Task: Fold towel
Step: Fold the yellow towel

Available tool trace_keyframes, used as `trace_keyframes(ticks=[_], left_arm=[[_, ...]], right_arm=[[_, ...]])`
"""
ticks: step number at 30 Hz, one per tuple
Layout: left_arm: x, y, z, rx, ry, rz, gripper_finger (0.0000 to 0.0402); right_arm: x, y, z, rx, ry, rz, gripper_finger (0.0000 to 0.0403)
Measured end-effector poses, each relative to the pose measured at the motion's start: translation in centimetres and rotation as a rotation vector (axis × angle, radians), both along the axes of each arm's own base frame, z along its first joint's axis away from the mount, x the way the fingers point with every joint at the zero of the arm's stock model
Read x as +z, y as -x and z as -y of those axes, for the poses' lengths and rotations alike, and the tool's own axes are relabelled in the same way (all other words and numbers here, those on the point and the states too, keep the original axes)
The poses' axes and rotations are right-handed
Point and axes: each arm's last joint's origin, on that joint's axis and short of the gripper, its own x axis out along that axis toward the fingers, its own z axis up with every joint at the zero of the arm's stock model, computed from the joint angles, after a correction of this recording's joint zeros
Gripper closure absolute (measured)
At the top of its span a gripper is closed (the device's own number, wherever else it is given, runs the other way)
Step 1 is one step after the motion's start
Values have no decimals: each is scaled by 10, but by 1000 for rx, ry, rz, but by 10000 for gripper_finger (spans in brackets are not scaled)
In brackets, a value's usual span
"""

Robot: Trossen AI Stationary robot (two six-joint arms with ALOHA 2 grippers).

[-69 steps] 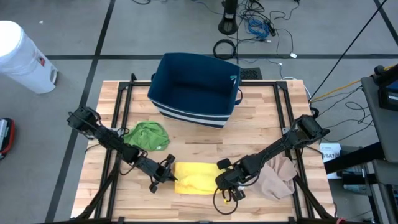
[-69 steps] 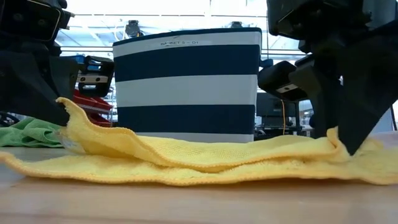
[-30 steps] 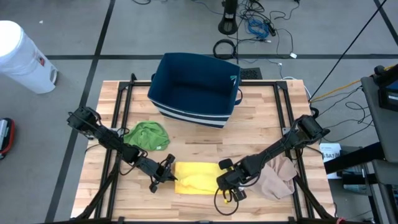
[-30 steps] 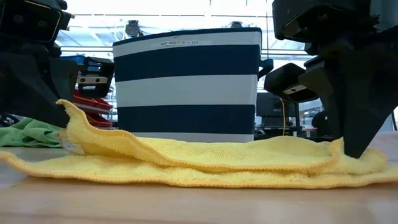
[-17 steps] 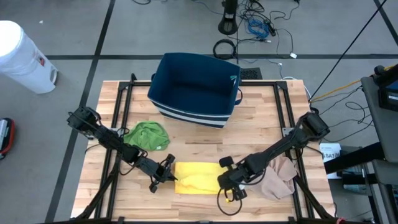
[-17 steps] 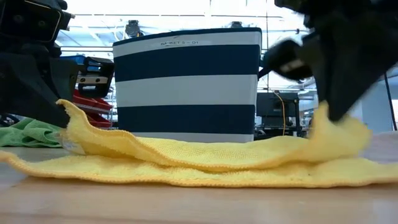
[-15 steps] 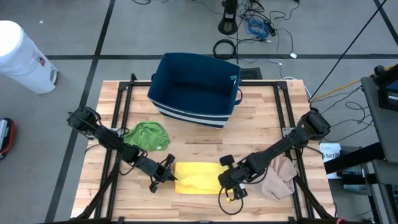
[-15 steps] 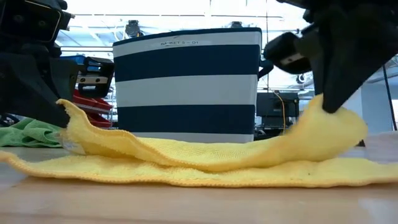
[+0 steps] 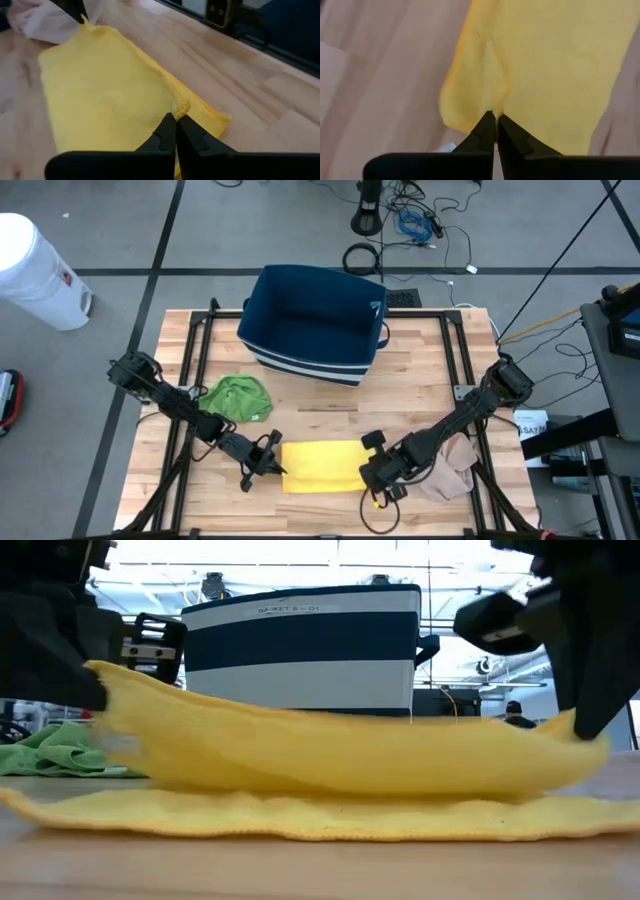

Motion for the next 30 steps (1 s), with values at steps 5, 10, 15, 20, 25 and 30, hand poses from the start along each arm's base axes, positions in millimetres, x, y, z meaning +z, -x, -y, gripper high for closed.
trace_keyframes(ticks=[5, 10, 15, 20, 25, 30], left_arm=[[0, 0, 0, -6, 20, -18, 401], [-1, 1, 0, -5, 39, -38, 401], [-1, 2, 1, -29, 70, -59, 387], [-1, 2, 2, -37, 90, -72, 347], [-1, 2, 2, -28, 106, -82, 304], [-1, 1, 1, -7, 104, -74, 284]], right_arm=[[0, 2, -5, 7, -2, 14, 401], [0, 2, -5, -11, -6, 14, 395], [0, 2, -5, -13, -7, 15, 389], [0, 1, -4, -25, 9, 26, 388], [0, 1, -3, -45, 11, 28, 387], [0, 1, -3, -55, 9, 27, 387]])
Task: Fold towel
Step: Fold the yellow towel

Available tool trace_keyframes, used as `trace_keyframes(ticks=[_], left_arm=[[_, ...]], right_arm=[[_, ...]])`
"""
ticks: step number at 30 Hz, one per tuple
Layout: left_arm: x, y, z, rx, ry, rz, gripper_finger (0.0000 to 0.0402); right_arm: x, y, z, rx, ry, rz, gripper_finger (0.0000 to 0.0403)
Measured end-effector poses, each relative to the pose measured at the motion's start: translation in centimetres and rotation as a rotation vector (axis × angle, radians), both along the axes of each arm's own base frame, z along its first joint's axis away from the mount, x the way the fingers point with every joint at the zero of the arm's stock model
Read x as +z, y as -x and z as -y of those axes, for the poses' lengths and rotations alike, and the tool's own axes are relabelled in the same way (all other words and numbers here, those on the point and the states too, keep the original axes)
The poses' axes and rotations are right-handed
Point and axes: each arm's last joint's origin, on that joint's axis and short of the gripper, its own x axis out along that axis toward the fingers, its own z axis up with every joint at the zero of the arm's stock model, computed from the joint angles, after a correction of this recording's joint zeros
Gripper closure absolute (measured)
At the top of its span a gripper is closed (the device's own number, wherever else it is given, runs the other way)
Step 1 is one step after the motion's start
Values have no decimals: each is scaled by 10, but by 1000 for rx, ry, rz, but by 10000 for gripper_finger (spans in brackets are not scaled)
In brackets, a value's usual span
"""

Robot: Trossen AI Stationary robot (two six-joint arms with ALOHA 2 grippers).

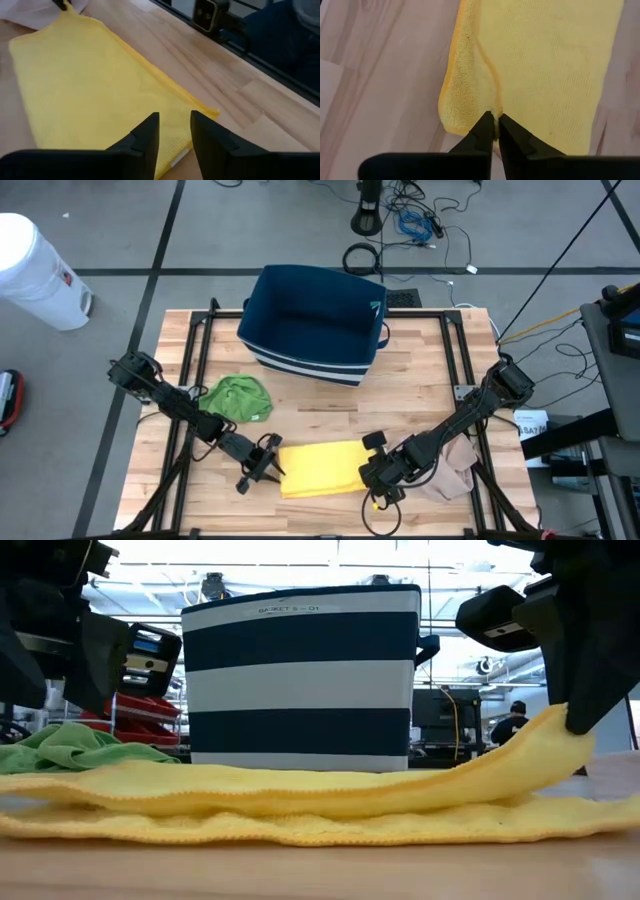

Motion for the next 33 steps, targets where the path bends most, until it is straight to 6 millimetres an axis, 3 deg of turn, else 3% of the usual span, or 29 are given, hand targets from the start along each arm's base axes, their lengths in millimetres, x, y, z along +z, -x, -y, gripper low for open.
trace_keyframes(ticks=[12, 25, 33], left_arm=[[-1, -8, -16, 111, -5, -12, 282], [-1, -16, -31, 172, -9, -12, 282], [-1, -19, -39, 206, -8, -13, 282]], right_arm=[[-1, 3, -3, 10, -69, -57, 378], [0, 8, -12, -37, -98, -48, 243], [3, -1, -17, -65, -116, 77, 217]])
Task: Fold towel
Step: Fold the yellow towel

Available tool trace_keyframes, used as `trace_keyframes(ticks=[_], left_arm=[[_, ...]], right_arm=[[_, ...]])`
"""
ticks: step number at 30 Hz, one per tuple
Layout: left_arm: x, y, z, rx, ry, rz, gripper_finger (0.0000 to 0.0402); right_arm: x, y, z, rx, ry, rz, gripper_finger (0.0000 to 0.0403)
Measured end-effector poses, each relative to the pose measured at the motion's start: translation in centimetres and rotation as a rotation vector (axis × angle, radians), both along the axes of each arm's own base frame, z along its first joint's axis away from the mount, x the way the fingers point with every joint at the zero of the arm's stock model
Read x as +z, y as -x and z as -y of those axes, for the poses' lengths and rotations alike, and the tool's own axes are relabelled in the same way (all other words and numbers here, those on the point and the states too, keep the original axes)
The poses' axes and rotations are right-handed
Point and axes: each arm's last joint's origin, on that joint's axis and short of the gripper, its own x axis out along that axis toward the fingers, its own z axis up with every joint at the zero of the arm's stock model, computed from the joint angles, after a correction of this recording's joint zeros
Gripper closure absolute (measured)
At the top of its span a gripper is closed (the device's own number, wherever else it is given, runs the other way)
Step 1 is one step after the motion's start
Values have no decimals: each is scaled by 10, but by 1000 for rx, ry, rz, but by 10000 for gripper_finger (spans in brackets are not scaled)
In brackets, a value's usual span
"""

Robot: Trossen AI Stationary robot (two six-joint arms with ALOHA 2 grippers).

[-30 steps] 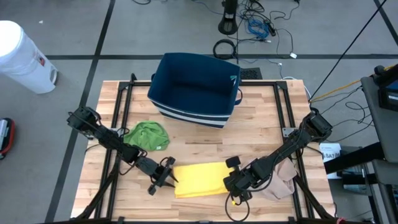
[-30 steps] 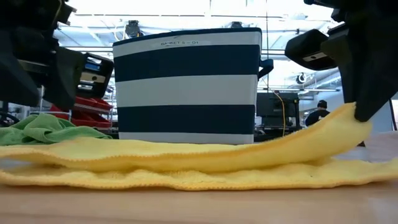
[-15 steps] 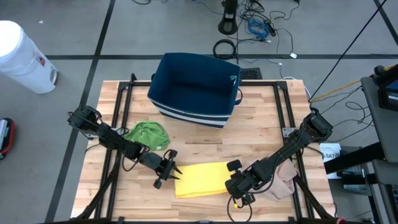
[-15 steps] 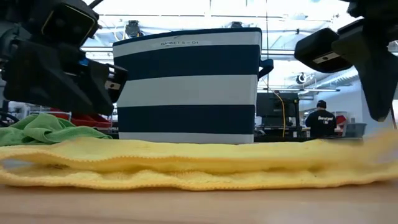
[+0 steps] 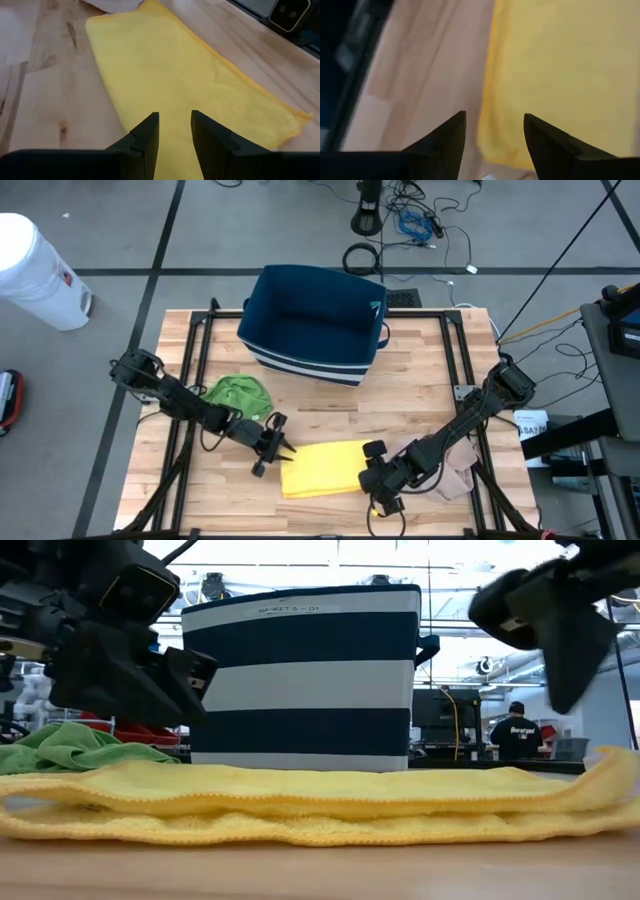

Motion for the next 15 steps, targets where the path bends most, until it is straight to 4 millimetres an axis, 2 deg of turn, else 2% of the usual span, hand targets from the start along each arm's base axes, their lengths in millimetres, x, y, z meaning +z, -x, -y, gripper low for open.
trace_keyframes(ticks=[7, 10, 15], left_arm=[[0, -1, -3, 16, 2, -1, 282], [0, -1, -3, 24, 18, -6, 282], [0, -1, -2, 21, 19, -7, 282]], right_arm=[[-5, 6, 17, -87, 183, -44, 232], [-13, 7, 21, -111, 160, -52, 236], [-23, 8, 13, -55, 29, -5, 238]])
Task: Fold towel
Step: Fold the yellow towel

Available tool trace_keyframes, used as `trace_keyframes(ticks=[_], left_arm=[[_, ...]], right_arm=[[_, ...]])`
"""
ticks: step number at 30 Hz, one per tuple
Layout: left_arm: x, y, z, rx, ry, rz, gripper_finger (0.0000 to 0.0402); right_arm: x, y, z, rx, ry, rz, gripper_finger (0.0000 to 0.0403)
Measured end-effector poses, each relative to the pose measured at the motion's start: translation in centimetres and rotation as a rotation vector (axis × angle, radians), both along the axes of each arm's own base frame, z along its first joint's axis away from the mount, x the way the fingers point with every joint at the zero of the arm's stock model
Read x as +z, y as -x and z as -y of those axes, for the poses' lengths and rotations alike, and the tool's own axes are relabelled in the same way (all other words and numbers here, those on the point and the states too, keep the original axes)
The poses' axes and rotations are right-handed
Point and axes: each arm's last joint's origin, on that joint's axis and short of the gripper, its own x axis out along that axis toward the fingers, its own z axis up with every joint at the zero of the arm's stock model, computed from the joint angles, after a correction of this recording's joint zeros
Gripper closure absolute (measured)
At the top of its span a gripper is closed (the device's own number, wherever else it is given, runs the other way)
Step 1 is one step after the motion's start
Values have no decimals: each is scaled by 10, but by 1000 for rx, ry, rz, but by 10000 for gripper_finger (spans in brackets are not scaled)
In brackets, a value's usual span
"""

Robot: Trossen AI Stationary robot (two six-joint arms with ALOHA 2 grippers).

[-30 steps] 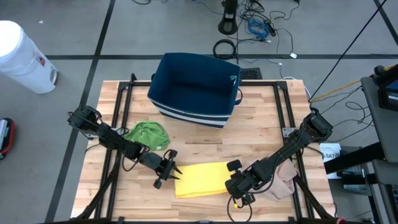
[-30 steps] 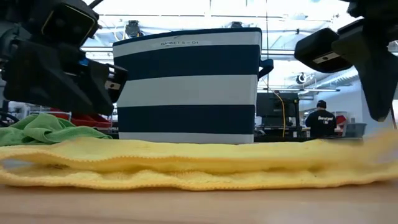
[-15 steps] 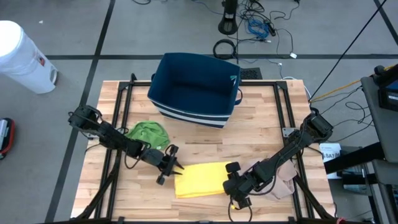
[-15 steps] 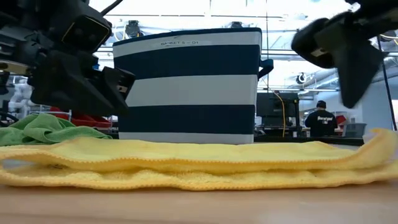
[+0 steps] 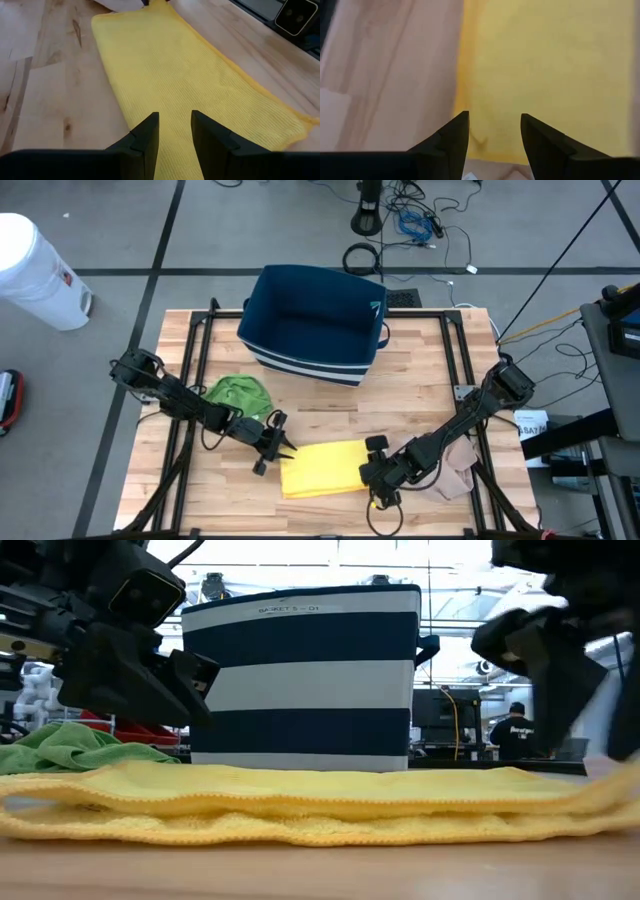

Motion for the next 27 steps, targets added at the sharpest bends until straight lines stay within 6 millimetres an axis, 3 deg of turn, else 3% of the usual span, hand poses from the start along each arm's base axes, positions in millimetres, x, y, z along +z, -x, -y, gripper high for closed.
trace_keyframes(ticks=[11, 20, 23, 27], left_arm=[[0, 0, 0, -1, -4, 1, 282], [0, 0, 0, -1, -3, 1, 282], [0, 0, 0, 1, -3, -5, 282], [-2, 1, -1, 1, -8, -17, 282]], right_arm=[[-8, 10, -10, 22, -19, 4, 238], [-33, 9, -15, 24, 33, -38, 243], [-33, 9, -16, 16, 51, -24, 270], [-33, 10, -15, 39, 74, -24, 343]])
